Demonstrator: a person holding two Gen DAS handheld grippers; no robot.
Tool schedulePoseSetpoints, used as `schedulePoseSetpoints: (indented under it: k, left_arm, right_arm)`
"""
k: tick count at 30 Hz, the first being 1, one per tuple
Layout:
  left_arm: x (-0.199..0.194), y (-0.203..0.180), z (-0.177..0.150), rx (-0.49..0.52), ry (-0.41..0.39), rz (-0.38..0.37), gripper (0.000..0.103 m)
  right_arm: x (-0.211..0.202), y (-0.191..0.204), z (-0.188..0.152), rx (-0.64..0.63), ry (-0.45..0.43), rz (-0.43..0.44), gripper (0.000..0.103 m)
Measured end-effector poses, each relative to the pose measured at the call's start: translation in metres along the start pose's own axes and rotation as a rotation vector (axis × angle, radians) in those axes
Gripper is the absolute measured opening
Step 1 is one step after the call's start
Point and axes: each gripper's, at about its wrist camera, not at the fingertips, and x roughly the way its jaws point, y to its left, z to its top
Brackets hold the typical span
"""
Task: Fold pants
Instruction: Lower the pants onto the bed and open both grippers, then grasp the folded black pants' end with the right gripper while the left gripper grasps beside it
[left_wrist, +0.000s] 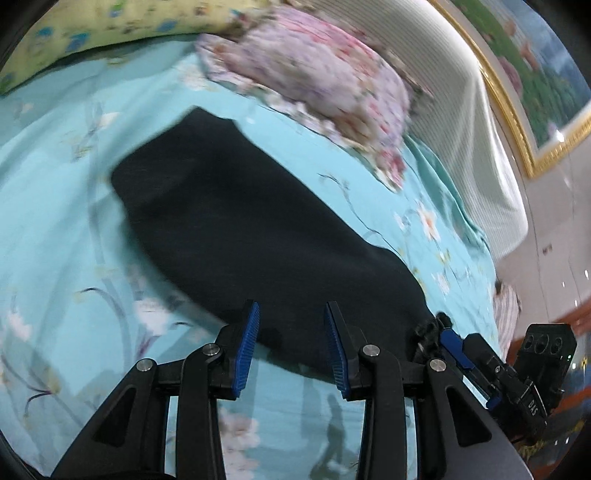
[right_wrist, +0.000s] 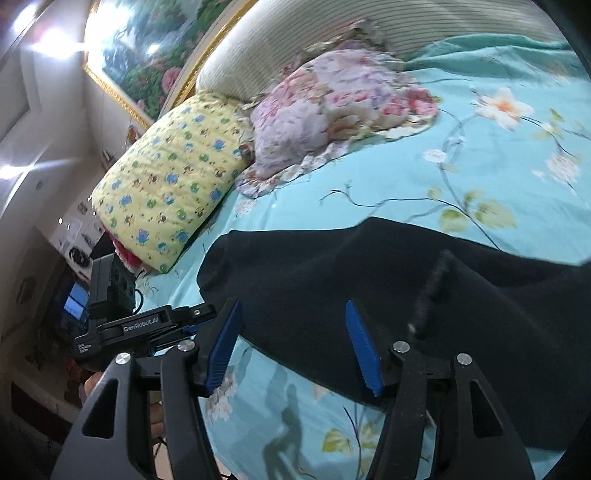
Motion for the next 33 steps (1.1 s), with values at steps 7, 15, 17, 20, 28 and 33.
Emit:
schedulePoseSetpoints:
  k: [7, 15, 17, 20, 28, 33]
  left_arm:
    - [-0.015, 0.031, 0.002, -0.055, -0.037, 0.043, 0.039]
    - [-0.021, 0.053, 0.006, -0.116, -0.066, 0.068, 0.049]
    - [-0.021, 0.059, 0.007, -0.135, -0.066, 0.07, 0.049]
    - [-0.019, 0.066, 0.009, -0.154, -0.064, 0.069, 0.052]
    - [-0.01, 0.074, 0.017, -0.184, -0.059, 0.061, 0.055]
    - [0.001, 0.081, 0.024, -0.209, -0.053, 0.052, 0.057]
  right_arm:
    - [0.03, 0.017, 0.013, -0.051, 0.048, 0.025, 0.061]
    - [0.062, 0.035, 0.026, -0.13, 0.105, 0.035, 0.061]
    - [0.07, 0.039, 0.029, -0.156, 0.117, 0.035, 0.061]
    - [0.082, 0.046, 0.035, -0.195, 0.137, 0.039, 0.062]
    - [0.131, 0.067, 0.059, -0.356, 0.225, 0.026, 0.062]
    - [0.171, 0.081, 0.074, -0.457, 0.295, 0.019, 0.063]
